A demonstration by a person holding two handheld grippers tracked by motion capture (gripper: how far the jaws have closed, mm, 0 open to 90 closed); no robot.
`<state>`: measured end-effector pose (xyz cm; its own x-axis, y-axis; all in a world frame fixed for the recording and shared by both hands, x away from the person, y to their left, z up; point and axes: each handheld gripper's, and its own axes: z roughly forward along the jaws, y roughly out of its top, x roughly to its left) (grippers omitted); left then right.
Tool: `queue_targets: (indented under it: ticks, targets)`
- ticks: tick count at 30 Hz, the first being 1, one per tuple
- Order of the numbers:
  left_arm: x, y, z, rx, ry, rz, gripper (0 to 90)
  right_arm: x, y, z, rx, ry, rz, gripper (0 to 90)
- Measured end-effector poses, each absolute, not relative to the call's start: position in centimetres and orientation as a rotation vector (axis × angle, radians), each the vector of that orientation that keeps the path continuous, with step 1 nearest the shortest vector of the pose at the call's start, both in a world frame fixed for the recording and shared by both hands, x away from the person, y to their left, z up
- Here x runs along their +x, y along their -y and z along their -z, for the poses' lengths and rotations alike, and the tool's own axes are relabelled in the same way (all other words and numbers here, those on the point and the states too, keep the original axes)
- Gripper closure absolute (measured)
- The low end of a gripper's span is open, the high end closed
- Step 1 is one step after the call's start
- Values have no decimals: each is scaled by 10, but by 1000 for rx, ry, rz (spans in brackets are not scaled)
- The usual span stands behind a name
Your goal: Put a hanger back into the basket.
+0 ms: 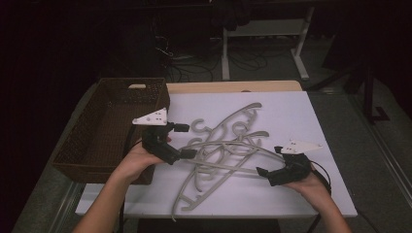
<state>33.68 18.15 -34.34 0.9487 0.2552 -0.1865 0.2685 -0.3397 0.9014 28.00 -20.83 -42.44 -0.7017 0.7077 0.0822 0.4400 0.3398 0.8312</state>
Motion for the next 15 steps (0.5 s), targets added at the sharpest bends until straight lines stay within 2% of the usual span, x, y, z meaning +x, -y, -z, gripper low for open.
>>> queue_targets:
  ticks: [10,15]
  targets:
    - [353,-159,355,1983,-379,23,0,280,211,424,1040,-2300,-1294,0]
    - [361,-147,357,2025,-378,-13,14,280,213,423,1037,-2293,-1291,0]
